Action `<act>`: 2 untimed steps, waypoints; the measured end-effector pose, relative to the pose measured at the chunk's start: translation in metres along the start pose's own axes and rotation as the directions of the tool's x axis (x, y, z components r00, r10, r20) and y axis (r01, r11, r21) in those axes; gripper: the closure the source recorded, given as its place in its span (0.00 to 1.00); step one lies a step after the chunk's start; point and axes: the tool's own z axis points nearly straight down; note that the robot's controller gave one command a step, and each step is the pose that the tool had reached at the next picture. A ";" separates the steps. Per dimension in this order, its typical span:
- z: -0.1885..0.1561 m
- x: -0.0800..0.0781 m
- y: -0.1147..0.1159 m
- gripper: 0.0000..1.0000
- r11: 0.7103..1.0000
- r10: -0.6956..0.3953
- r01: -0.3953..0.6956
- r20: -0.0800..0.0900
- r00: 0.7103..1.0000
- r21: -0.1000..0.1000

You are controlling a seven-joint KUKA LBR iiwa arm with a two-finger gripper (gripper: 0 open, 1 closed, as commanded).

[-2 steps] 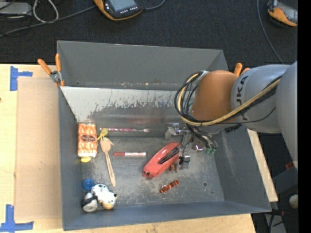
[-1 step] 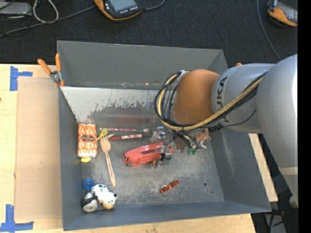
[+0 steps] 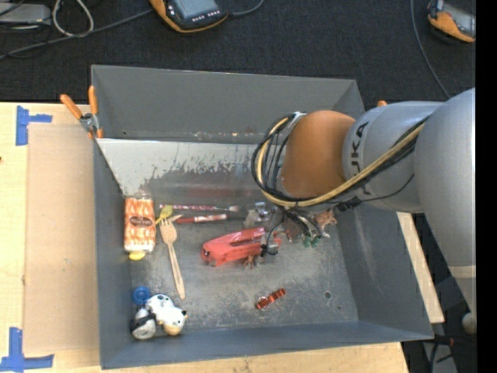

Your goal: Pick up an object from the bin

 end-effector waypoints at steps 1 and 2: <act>-0.058 0.000 0.010 1.00 1.000 -0.007 0.007 -0.009 1.000 0.001; -0.134 0.006 0.008 1.00 1.000 0.023 -0.023 -0.009 1.000 0.001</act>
Offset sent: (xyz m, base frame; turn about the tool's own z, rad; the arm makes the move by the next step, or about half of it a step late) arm -0.0200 -0.0032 0.2237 0.0754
